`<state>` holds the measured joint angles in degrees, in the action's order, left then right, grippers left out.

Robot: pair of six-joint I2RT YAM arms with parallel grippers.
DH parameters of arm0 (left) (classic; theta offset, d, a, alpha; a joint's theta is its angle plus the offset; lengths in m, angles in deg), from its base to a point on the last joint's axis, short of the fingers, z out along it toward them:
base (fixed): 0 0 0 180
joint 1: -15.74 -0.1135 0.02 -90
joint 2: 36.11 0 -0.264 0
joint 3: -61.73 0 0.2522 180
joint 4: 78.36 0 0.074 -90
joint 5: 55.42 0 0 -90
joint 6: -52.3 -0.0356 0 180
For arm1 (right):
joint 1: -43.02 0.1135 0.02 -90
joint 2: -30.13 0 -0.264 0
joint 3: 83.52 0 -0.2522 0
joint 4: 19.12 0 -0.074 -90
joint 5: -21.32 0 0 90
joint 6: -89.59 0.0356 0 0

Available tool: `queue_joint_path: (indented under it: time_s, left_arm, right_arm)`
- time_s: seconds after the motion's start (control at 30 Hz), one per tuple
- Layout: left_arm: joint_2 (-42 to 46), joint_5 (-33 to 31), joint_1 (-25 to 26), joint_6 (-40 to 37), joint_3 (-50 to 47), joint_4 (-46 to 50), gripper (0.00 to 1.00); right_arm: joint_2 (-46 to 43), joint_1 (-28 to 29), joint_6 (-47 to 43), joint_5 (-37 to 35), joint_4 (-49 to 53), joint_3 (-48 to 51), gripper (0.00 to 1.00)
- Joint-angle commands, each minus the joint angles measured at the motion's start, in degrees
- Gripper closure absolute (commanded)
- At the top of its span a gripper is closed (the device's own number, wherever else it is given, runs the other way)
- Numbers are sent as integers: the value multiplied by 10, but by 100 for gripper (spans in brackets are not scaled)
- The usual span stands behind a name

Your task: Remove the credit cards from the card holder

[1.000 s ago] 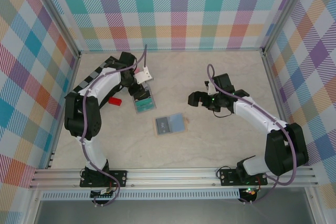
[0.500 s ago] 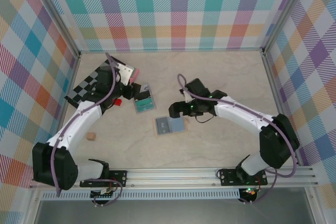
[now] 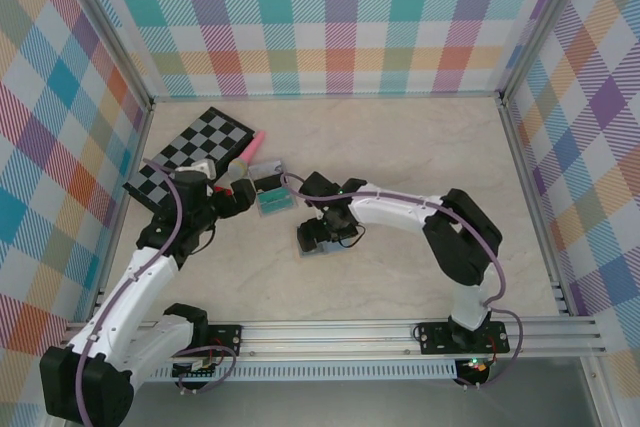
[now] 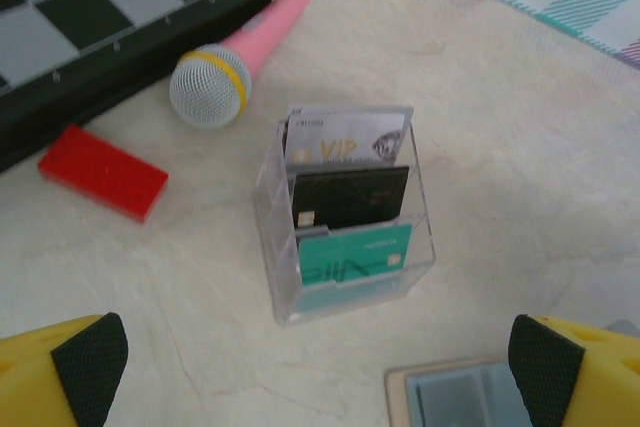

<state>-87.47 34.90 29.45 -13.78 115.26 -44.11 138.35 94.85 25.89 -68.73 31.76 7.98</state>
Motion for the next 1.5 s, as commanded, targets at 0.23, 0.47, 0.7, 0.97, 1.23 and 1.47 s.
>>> queue_joint_path:
  time_s: [0.23, 0.47, 0.7, 0.97, 1.23, 1.47]
  left_arm:
    - [-31, 140, 0, 96, -36, 38, 3]
    - [-50, 170, 26, 156, -90, -38, 14]
    - [-100, 188, 68, 189, -99, -94, 34]
    - [-186, 200, 139, 237, -84, -172, 52]
    - [-279, 189, 200, 259, -43, -211, 65]
    - [-350, 193, 235, 265, -1, -226, 80]
  right_arm:
    - [66, 3, 30, -46, 58, -51, 19]
    - [87, 2, 24, -51, 62, -38, 35]
    - [95, -6, 20, -50, 60, -22, 51]
    - [72, -20, 22, -14, 20, 10, 61]
    - [28, -38, 37, 20, -30, 45, 69]
    - [17, -42, 49, 19, -44, 60, 77]
